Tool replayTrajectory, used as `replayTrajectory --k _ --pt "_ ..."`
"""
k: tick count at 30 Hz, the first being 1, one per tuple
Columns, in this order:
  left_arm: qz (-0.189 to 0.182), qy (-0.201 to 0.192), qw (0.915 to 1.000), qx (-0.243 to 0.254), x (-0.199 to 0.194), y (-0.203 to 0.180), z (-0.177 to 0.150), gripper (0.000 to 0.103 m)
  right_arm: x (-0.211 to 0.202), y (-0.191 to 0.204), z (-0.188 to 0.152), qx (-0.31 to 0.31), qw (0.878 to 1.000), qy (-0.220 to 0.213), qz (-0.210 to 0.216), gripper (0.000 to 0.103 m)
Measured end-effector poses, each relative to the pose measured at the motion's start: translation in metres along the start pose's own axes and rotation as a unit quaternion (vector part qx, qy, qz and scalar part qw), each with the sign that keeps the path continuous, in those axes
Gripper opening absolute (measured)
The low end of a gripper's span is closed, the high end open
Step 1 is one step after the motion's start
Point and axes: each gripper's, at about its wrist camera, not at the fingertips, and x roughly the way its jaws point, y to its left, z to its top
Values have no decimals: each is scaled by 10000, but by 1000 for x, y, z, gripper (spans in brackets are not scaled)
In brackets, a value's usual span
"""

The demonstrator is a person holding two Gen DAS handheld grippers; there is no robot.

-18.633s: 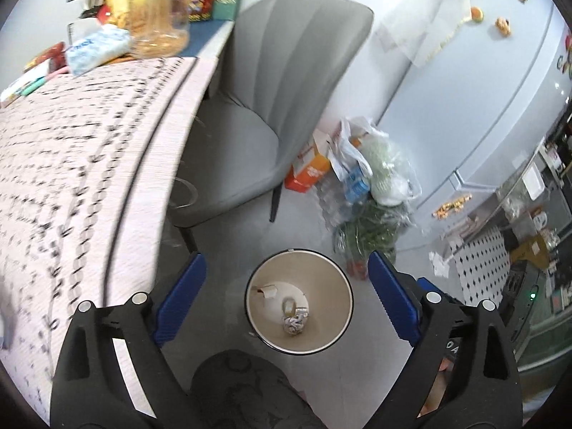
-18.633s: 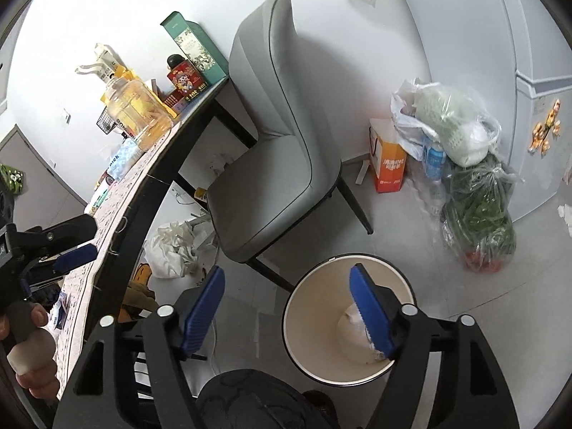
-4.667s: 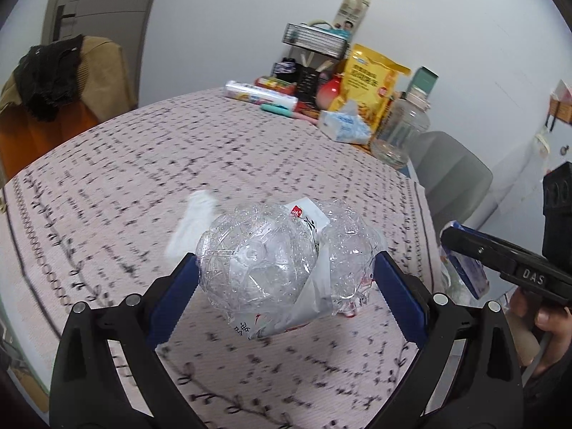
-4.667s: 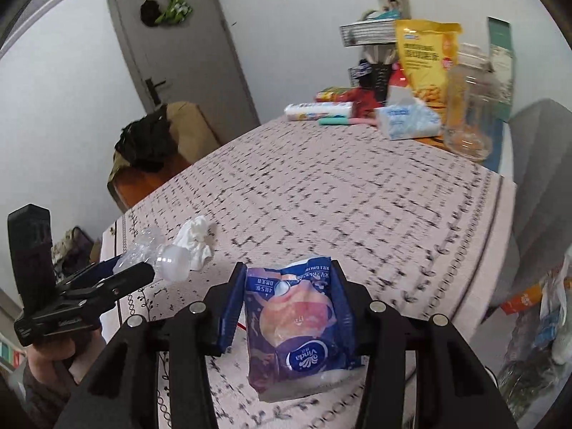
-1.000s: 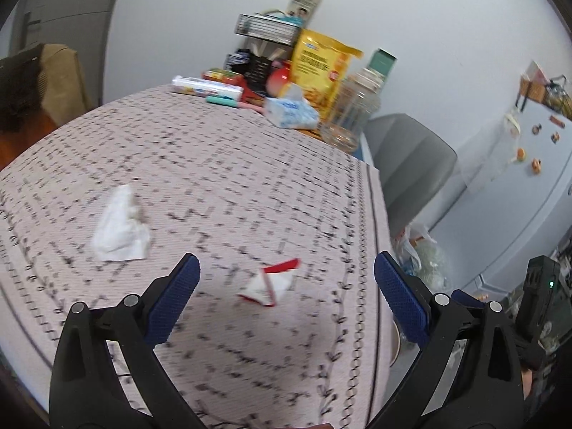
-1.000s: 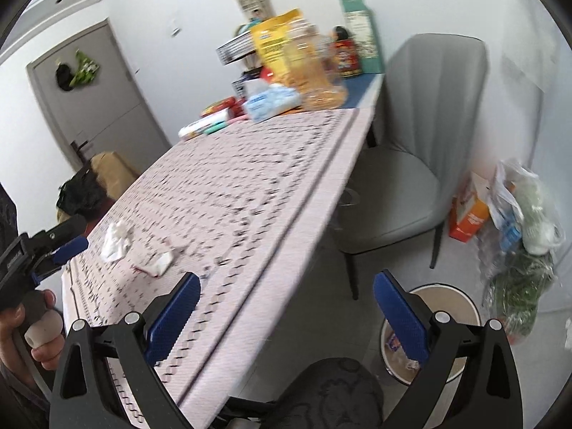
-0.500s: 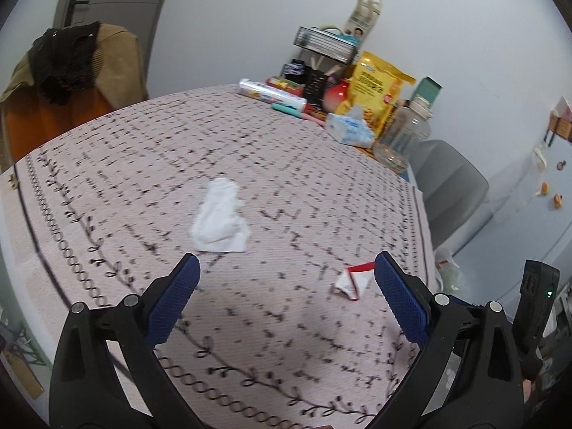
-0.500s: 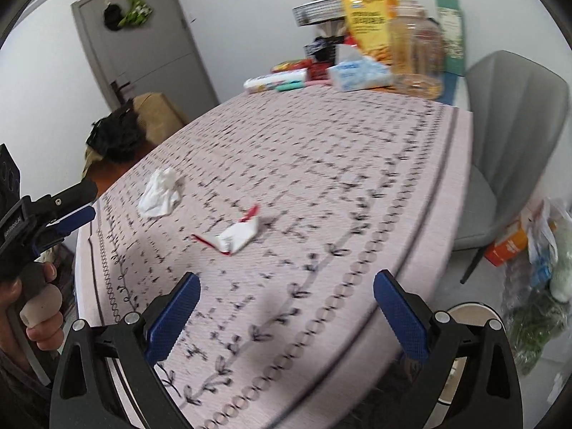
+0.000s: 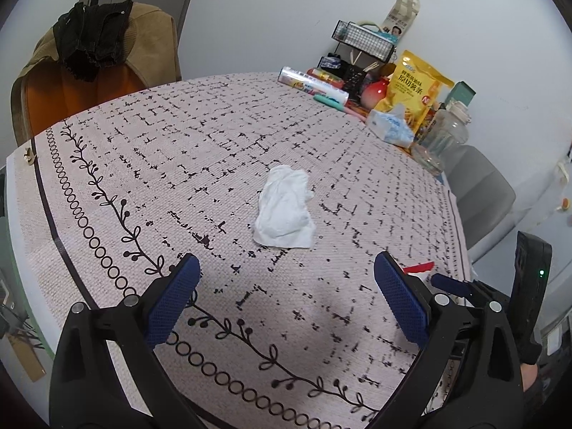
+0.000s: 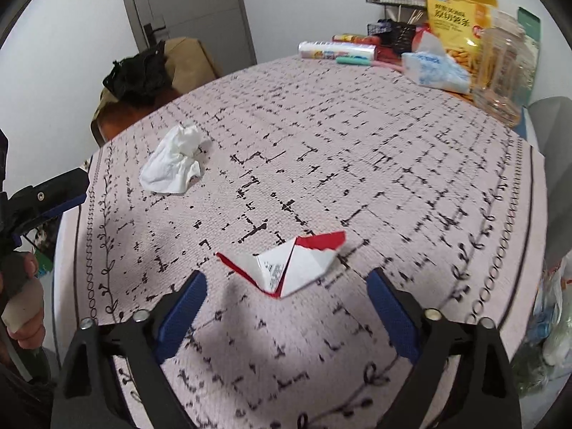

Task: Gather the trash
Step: 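Grasp the red and white paper wrapper with the right gripper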

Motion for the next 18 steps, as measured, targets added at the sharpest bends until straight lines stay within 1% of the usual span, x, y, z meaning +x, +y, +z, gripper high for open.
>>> replayTrajectory --k 1,2,5,7,8,10,12,18 --pt "9 16 10000 1 2 1 1 96 4 0 2 7 10000 40 6 78" --pt "20 32 10000 12 5 1 1 96 7 -1 3 20 10000 74 4 77" --pt "51 72 9999 62 14 0 5 96 9 -2 6 34 9999 23 -110 64" --pt "86 101 9999 97 21 -1 9 96 9 -6 9 111 9999 -6 -60 48" --pt "100 109 9998 129 24 -2 11 96 8 -8 10 164 9999 -13 -11 46" --pt "157 127 9996 196 32 -4 15 94 6 -13 12 280 9995 -57 101 35" --pt "195 171 9995 204 40 -4 19 93 3 -17 13 330 9994 -83 80 33" --pt "339 274 9984 346 63 -11 28 88 -7 -29 8 502 9985 -205 96 32"
